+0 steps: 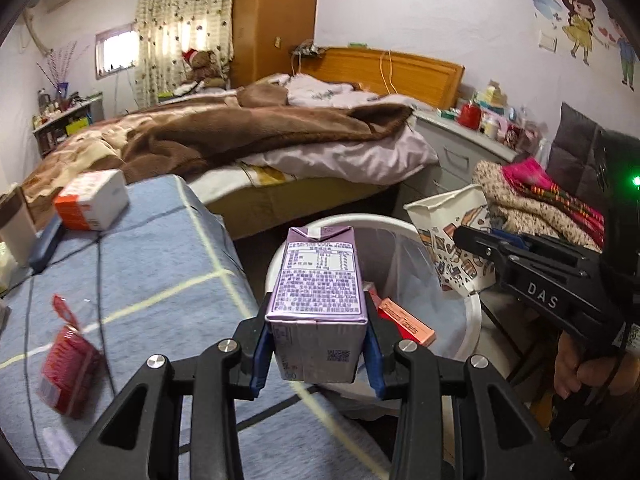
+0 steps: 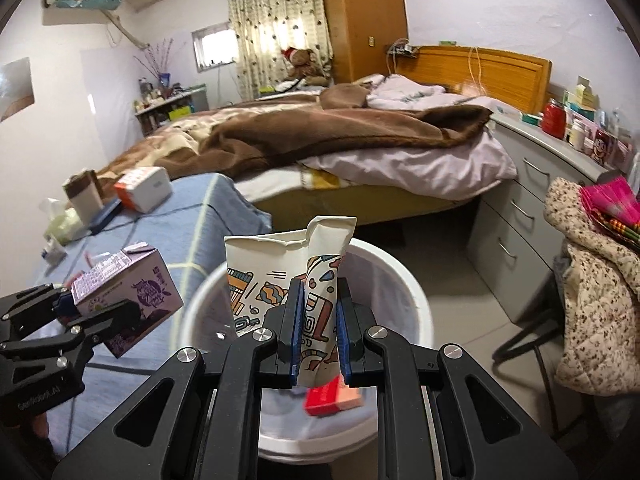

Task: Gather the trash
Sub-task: 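Carry the paper cup and purple carton over the bin and release both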

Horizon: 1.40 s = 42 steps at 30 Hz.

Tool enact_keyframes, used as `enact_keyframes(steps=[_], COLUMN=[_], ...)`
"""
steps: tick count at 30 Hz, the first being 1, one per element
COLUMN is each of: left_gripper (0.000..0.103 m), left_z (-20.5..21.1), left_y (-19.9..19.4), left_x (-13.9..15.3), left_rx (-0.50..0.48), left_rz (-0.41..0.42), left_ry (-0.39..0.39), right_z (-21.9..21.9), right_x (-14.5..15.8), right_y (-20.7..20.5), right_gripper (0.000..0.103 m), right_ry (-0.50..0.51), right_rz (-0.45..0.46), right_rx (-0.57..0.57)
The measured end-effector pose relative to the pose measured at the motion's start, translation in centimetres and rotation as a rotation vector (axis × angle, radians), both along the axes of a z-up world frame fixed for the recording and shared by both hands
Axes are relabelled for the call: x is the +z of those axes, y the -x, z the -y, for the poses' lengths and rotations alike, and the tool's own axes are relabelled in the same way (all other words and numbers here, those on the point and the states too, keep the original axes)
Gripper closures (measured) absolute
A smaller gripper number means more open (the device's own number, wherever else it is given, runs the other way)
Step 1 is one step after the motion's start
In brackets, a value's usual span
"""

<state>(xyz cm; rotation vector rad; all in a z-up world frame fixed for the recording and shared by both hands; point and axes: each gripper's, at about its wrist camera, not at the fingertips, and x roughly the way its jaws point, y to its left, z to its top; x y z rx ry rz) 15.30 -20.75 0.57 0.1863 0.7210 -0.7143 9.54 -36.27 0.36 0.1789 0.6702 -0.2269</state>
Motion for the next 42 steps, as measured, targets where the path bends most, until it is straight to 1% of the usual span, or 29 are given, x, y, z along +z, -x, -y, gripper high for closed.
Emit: enact_keyframes(steps=[2, 4, 7, 10, 18, 20, 21, 22, 23, 24, 26, 27, 28, 31, 34, 40, 42], left_gripper=[0.063, 0.063, 0.063, 0.063, 0.062, 0.053, 0.046, 0.043, 0.042, 0.042, 0.041, 0.04, 0.04, 0.037, 0.037, 0.037, 0.037], left_z=[1.0, 1.8, 2.5, 3.1, 4.2, 4.0, 3.9, 3.7, 3.6, 3.5, 3.4, 3.3, 3.2, 2.6, 1.9, 0.1, -0.6], left_y=[0.1, 0.3, 0.1, 0.0, -0.7, -0.8, -0.9, -1.0, -1.1, -1.1, -1.0, -1.0, -1.0, -1.0, -1.0, -0.6, -0.3], left_x=[-0.6, -1.1, -1.8, -2.1, -2.9, -3.0, -3.0, -3.0, -3.1, -3.0, -3.0, -3.0, -2.9, -2.6, -2.2, -1.2, -0.9], left_rx=[-0.018, -0.028, -0.036, -0.033, -0.03, -0.019, -0.016, -0.017, -0.016, -0.014, -0.011, -0.01, -0.008, 0.003, 0.014, 0.05, 0.07], left_rz=[-0.01, 0.002, -0.017, -0.01, -0.034, -0.034, -0.039, -0.048, -0.054, -0.052, -0.039, -0.041, -0.045, -0.036, -0.037, -0.007, 0.018], left_ry=[-0.008, -0.027, -0.034, -0.05, -0.049, -0.048, -0.039, -0.026, -0.018, -0.018, -0.027, -0.027, -0.021, -0.01, 0.004, 0.02, 0.013], right_z=[0.5, 0.9, 1.4, 1.9, 2.8, 2.7, 2.7, 2.7, 2.8, 2.8, 2.9, 2.9, 2.8, 2.7, 2.4, 1.8, 1.3], right_x=[-0.5, -0.9, -1.4, -1.9, -3.1, -3.3, -3.4, -3.5, -3.5, -3.6, -3.6, -3.6, -3.6, -3.4, -3.2, -2.6, -2.3], right_y=[0.0, 0.0, -0.1, -0.3, -1.0, -1.1, -1.1, -1.2, -1.2, -1.2, -1.1, -1.1, -1.1, -1.0, -1.0, -0.9, -0.8], right_gripper=[0.088, 0.088, 0.088, 0.088, 0.087, 0.087, 0.087, 0.087, 0.086, 0.085, 0.075, 0.064, 0.057, 0.055, 0.055, 0.055, 0.055], right_ry=[-0.006, 0.0, 0.01, 0.016, 0.018, 0.021, 0.019, 0.015, 0.011, 0.006, -0.003, -0.01, -0.015, -0.016, -0.01, -0.025, -0.026], right_rz=[-0.013, -0.025, -0.041, -0.055, -0.104, -0.119, -0.125, -0.131, -0.133, -0.132, -0.128, -0.124, -0.122, -0.111, -0.108, -0.08, -0.069], right_rx=[-0.005, -0.011, -0.011, -0.014, -0.009, 0.0, 0.003, 0.006, 0.006, 0.003, -0.007, -0.006, -0.003, 0.002, 0.005, 0.011, 0.016])
